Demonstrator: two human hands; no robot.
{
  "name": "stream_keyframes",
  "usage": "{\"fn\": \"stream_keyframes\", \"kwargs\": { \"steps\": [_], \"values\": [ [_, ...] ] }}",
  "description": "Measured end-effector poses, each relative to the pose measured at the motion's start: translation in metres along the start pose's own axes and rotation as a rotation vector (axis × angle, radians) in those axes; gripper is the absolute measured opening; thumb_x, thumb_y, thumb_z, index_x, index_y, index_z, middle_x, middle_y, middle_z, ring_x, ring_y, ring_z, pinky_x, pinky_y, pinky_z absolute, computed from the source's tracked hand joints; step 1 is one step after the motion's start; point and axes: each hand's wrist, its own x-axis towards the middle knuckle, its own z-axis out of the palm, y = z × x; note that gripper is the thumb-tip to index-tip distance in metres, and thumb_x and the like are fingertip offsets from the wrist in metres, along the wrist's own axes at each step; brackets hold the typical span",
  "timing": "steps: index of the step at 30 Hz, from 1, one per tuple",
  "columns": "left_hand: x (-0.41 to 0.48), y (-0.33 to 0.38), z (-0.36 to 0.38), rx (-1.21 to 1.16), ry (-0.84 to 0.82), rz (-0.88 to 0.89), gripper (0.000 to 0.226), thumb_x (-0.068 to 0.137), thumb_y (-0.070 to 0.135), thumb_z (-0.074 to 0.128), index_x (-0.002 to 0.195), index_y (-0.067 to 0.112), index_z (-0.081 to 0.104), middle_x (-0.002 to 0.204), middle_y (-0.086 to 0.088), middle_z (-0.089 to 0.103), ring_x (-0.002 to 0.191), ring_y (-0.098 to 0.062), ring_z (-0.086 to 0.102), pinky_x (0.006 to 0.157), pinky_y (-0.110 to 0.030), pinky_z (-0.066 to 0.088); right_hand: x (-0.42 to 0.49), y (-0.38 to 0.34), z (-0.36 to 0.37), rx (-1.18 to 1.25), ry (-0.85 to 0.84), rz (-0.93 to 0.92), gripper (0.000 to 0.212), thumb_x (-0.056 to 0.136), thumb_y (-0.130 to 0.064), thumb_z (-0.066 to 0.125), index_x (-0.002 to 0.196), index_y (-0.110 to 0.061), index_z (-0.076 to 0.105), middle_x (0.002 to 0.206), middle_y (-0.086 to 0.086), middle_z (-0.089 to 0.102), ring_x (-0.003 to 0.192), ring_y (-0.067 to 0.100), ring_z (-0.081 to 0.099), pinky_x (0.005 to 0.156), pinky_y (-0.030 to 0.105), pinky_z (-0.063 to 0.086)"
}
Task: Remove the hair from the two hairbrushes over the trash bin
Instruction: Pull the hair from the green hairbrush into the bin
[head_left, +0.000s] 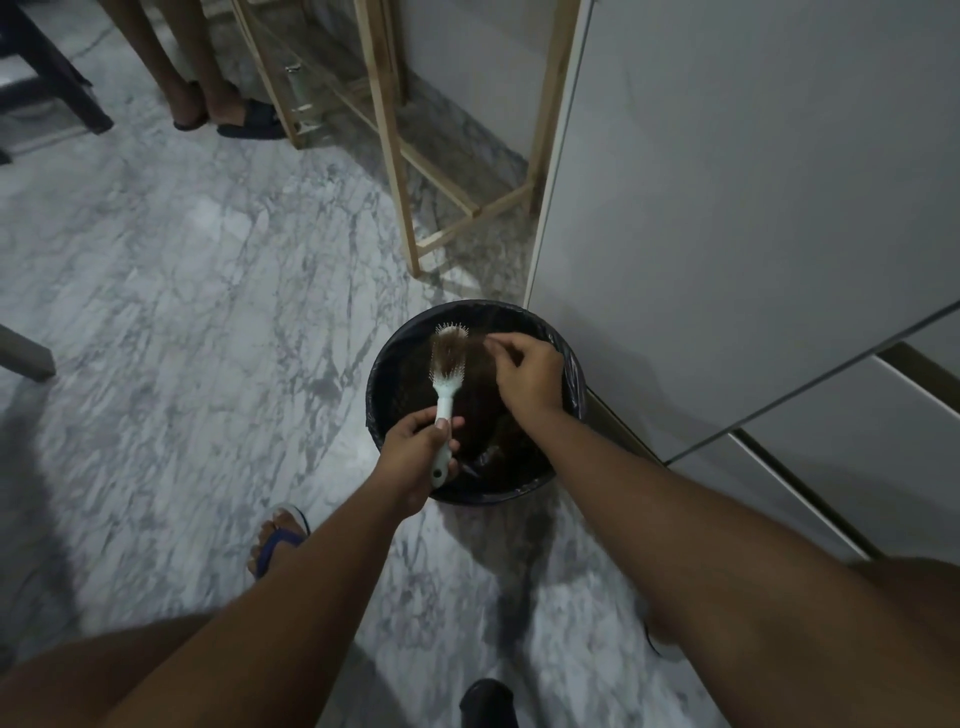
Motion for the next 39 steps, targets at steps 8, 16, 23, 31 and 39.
{"fn": "stream_keyframes", "kwargs": {
  "steps": [8,16,23,31,39],
  "values": [
    [0.005,0.001,0.003,-0.048,0.059,-0.010,0.030,0.104,0.011,0.046,0.129,-0.004,0.054,0.098,-0.010,0.061,0.066,-0.014,0.054,0.046,-0.024,0.046,0.010,-0.023,-0.013,0.130,0.311,-0.117,0.013,0.093,-0.019,0.062,0.094,-0.009,0.072,0.092,0.005,0.073,0.087,0.016,0.066,0.080,0.023,0.053],
    [-0.003,0.003,0.005,-0.020,-0.026,-0.005,0.020,0.103,0.009,0.048,0.116,0.007,0.062,0.117,-0.003,0.069,0.070,-0.013,0.053,0.050,-0.025,0.047,-0.001,0.014,-0.014,-0.291,-0.364,0.364,0.080,0.075,-0.020,0.062,0.149,-0.018,0.034,0.147,0.014,0.044,0.131,0.032,0.046,0.107,0.042,0.044],
    [-0.006,0.000,-0.001,0.058,-0.088,-0.012,0.023,0.102,0.012,0.051,0.121,0.008,0.063,0.119,-0.003,0.073,0.075,-0.013,0.056,0.056,-0.027,0.049,-0.007,-0.003,-0.006,-0.039,-0.394,0.167,0.062,0.084,-0.041,0.071,0.139,-0.022,0.051,0.132,0.002,0.062,0.121,0.013,0.057,0.107,0.034,0.045],
    [0.000,-0.001,0.001,0.011,-0.021,0.002,0.026,0.103,0.011,0.049,0.122,-0.002,0.061,0.111,-0.006,0.072,0.070,-0.013,0.056,0.050,-0.024,0.049,-0.004,-0.004,-0.004,-0.062,-0.173,0.035,0.023,0.088,-0.032,0.069,0.082,-0.011,0.078,0.071,0.000,0.074,0.062,0.011,0.070,0.068,0.029,0.059],
    [0.004,-0.004,0.000,-0.034,0.041,-0.009,0.031,0.103,0.012,0.048,0.128,-0.004,0.057,0.113,-0.008,0.071,0.071,-0.013,0.056,0.050,-0.025,0.048,0.005,-0.009,-0.015,0.086,0.195,-0.188,0.025,0.093,-0.029,0.064,0.088,-0.009,0.077,0.073,0.001,0.073,0.066,0.013,0.068,0.066,0.034,0.058]
  ]
}}
